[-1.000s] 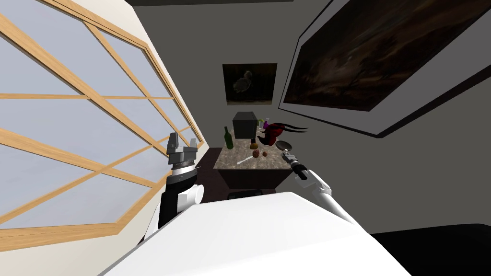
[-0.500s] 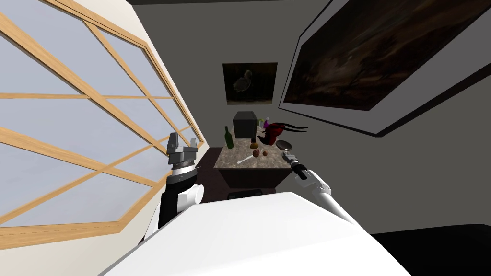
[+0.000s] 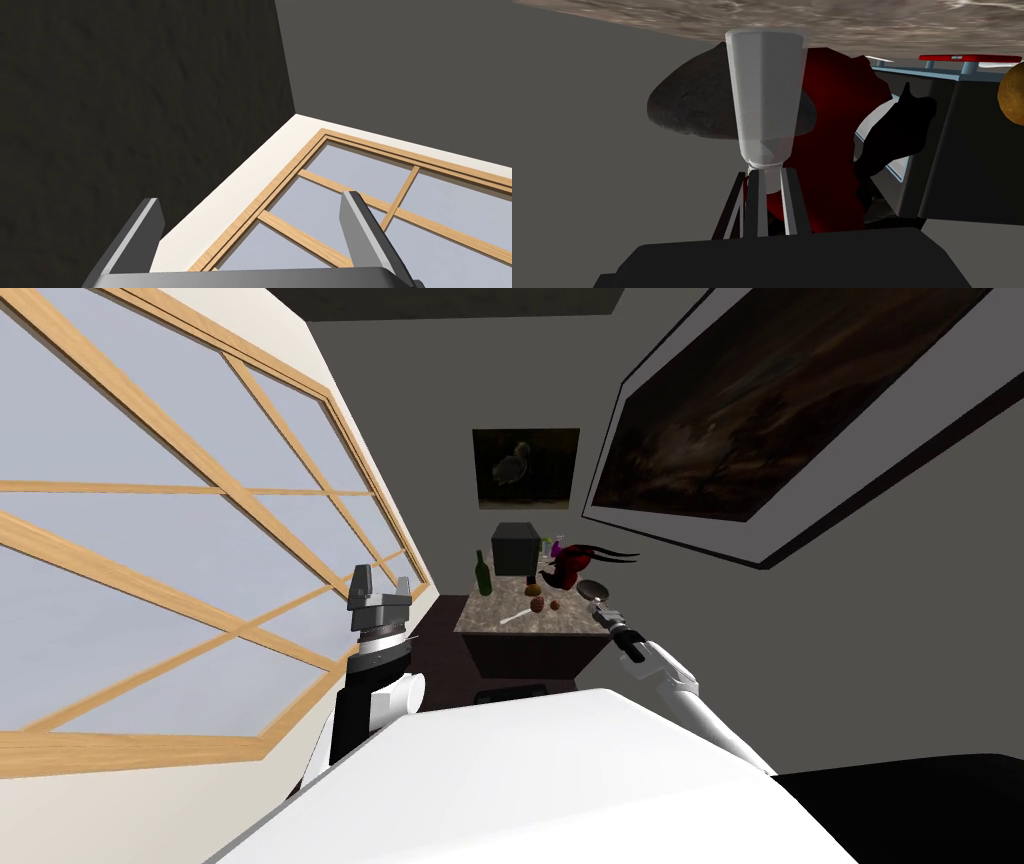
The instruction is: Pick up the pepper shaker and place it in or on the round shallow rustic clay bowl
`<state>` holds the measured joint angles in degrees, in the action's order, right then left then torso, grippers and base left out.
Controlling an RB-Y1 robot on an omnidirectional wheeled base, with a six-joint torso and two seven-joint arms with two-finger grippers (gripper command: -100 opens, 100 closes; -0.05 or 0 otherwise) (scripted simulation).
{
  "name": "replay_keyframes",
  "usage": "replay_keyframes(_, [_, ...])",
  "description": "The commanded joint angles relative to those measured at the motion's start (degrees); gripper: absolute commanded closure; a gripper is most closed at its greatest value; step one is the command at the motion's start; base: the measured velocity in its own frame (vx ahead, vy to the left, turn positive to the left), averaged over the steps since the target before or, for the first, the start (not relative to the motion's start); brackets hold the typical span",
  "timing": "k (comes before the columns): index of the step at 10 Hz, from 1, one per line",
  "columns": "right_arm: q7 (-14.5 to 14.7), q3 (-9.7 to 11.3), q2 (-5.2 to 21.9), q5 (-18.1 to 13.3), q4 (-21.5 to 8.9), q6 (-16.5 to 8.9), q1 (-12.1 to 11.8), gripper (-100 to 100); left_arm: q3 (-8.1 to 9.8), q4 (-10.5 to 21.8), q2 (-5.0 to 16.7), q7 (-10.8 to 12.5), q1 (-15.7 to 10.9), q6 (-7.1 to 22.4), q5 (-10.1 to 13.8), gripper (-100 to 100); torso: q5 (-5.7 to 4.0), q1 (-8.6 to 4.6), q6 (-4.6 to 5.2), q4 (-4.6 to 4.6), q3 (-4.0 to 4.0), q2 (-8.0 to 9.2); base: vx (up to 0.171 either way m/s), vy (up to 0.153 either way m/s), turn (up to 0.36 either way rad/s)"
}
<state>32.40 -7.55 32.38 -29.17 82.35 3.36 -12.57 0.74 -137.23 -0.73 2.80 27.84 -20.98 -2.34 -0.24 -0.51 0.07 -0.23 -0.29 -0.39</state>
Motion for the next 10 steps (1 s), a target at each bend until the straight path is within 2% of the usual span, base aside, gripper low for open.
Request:
replay_keyframes(1, [0.0, 0.0, 0.0, 0.0, 0.0, 0.0, 0.0, -100, 0.0, 0.0, 0.0, 0.0, 0.0, 0.0, 0.0, 0, 0.0, 0.0, 0.0, 0.0, 0.0, 0.0, 0.067, -0.046, 0.03])
replay_keyframes(2, [-0.1, 0.0, 0.1, 0.0, 0.1, 0.0, 0.0, 0, 0.0, 0.0, 0.0, 0.0, 0.0, 0.0, 0.0, 0, -0.02, 0.06, 0.03, -0.02, 0.0, 0.04, 0.008, -0.007, -0.002])
replay_keyframes(3, [-0.1, 0.0, 0.1, 0.0, 0.1, 0.0, 0.0, -100, 0.0, 0.0, 0.0, 0.0, 0.0, 0.0, 0.0, 0, 0.01, 0.17, 0.03, 0.01, 0.08, 0.19, 0.0, 0.0, 0.0])
replay_keyframes(4, [-0.1, 0.0, 0.1, 0.0, 0.1, 0.0, 0.0, 100, 0.0, 0.0, 0.0, 0.0, 0.0, 0.0, 0.0, 0, 0.03, 0.22, 0.03, 0.03, 0.12, 0.25, 0.0, 0.0, 0.0])
replay_keyframes(8, [-0.1, 0.0, 0.1, 0.0, 0.1, 0.0, 0.0, 100, 0.0, 0.0, 0.0, 0.0, 0.0, 0.0, 0.0, 0, 0.01, 0.21, 0.01, 0.03, 0.11, 0.24, 0.0, 0.0, 0.0])
replay_keyframes(10, [1.0, -0.5, 0.8, -1.1, -1.0, 0.1, -0.2, -100, 0.0, 0.0, 0.0, 0.0, 0.0, 0.0, 0.0, 0, 0.01, 0.21, 0.01, 0.02, 0.11, 0.23, -0.053, 0.025, -0.069])
